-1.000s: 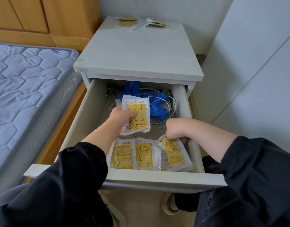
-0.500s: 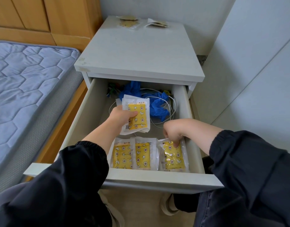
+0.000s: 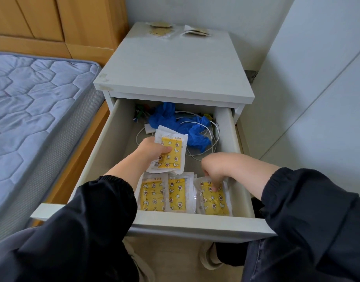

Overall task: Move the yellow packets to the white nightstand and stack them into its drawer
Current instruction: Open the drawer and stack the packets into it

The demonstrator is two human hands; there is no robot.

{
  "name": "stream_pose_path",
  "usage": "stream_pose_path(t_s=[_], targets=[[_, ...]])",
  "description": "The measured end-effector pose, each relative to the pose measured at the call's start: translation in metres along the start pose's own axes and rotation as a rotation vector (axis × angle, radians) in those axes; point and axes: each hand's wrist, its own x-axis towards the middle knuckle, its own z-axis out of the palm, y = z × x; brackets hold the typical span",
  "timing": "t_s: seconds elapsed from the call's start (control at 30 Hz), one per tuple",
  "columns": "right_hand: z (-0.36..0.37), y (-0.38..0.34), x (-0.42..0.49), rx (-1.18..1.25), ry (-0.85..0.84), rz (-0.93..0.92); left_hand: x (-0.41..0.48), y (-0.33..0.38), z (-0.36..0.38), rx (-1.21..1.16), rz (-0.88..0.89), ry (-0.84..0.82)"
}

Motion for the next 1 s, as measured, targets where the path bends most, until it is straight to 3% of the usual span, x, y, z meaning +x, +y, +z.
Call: stream_pose_path(t_s=[0.23, 0.33, 0.43, 0.5, 0.8, 0.93, 1.0], targets=[[0.009, 0.0, 0.002, -0.03, -0.01, -0.021, -0.001, 0.001, -0.002, -0.016, 0.009, -0.011], [-0.007, 0.016, 0.001, 0.133, 0.22, -0.007, -0.002, 0.004, 0.001, -0.033, 0.018, -0.039], [-0.022, 0.035, 0.007, 0.526, 0.54, 0.048, -0.005, 0.005, 0.004, 0.011, 0.075, -0.082], [-0.029, 0.04, 0.007, 0.719, 0.622, 0.04, -0.009, 0.006, 0.005, 0.031, 0.127, -0.128], [-0.038, 0.035, 0.009, 0.919, 0.47, -0.09, -0.019, 0.009, 0.007, 0.19, 0.325, -0.237], [-0.038, 0.034, 0.01, 0.927, 0.441, -0.105, -0.019, 0.011, 0.007, 0.16, 0.336, -0.274], [-0.039, 0.037, 0.009, 0.898, 0.451, -0.1, -0.018, 0.01, 0.005, 0.126, 0.292, -0.368]])
